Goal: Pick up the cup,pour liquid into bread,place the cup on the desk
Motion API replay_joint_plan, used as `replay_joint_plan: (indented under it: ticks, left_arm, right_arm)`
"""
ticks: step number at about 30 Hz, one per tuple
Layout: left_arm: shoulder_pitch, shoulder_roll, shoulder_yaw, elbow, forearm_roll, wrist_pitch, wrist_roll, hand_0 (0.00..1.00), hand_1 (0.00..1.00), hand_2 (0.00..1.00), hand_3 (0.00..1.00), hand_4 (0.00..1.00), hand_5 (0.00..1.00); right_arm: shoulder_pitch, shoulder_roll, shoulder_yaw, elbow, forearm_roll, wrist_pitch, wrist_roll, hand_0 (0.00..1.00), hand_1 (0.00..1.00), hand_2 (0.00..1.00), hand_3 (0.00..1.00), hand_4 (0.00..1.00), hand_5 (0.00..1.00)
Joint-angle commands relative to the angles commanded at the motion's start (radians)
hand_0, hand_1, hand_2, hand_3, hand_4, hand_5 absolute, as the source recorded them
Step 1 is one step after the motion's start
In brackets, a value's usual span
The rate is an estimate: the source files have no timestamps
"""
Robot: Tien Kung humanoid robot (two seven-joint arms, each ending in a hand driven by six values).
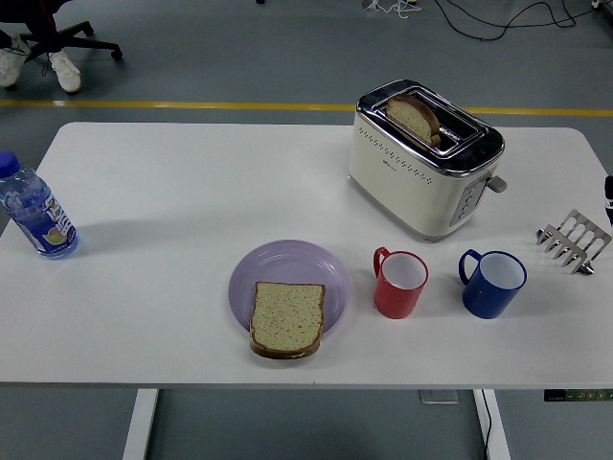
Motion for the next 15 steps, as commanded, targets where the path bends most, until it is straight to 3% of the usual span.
replay_joint_plan:
  ticks: [2,7,8,15]
  left_arm:
    - [0.000,0.000,-0.001,0.000,0.001,0.000,0.000,0.644,0.662,0.679,0.568,0.382,0.998]
    - [-0.002,0.000,-0.003,0.000,0.003,0.000,0.000,0.644,0.662,0.679,0.568,0.382,0.998]
    - [-0.002,0.000,-0.003,0.000,0.003,0.001,0.000,0.645,0.662,0.679,0.568,0.382,0.998]
    - [-0.003,-0.002,0.000,0.002,-0.001,0.000,0.001,0.645,0.661,0.679,0.568,0.383,0.998]
  right_arm:
    - [0.003,0.001,-0.004,-0.009,-0.001,0.001,-0.005,0.602,0.581,0.669,0.623,0.683,0.418]
    - [0.011,0.003,-0.010,-0.036,-0.005,0.013,-0.008,0.602,0.581,0.669,0.623,0.683,0.418]
    - [0.012,0.003,-0.010,-0.039,-0.005,0.013,-0.007,0.659,0.629,0.700,0.674,0.683,0.422]
    - [0.018,0.003,-0.010,-0.054,-0.010,0.033,-0.003,0.671,0.647,0.712,0.691,0.683,0.424]
